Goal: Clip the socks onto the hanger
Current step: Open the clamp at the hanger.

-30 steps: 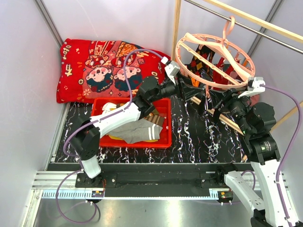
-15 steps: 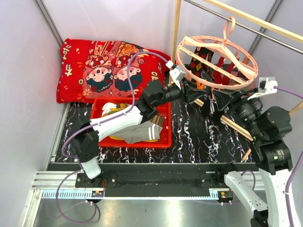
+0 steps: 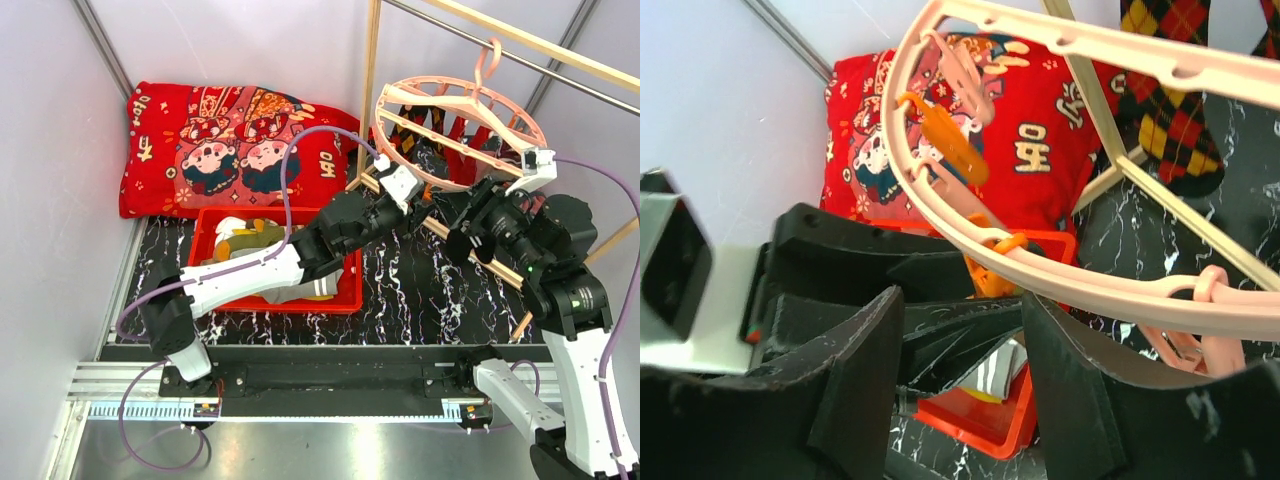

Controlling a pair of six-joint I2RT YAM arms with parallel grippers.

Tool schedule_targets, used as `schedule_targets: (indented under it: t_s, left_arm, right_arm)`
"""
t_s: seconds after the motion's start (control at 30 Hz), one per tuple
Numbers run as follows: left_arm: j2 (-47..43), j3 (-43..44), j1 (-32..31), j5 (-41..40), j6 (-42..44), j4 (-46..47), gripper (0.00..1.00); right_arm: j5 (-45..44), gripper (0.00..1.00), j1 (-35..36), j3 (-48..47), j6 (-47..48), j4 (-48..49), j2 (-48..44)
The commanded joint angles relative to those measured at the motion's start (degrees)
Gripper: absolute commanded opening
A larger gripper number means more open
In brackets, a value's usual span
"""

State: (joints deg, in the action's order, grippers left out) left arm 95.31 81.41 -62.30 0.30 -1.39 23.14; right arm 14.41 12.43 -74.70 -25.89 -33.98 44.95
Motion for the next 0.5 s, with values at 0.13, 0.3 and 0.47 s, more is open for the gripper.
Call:
schedule_targets:
  t_s: [0.13, 0.3, 0.47]
  left_arm:
    - [0.1, 3.6, -3.2, -7.0, 8.1, -0.6, 0.04]
    - [0.5, 4.0, -4.8, -8.8, 10.7, -0.4, 0.04]
    - [1.4, 4.1, -6.0, -10.1, 12.4, -0.3, 0.04]
  right_arm:
    - [-7.4, 0.58, 0.1, 1.7, -3.7, 0.5, -0.3]
    - [-9.0, 0.53, 0.1, 3.9, -5.2, 3.2, -0.3]
    - [-9.2, 0.49, 0.1, 4.5, -6.5, 6.1, -0.1]
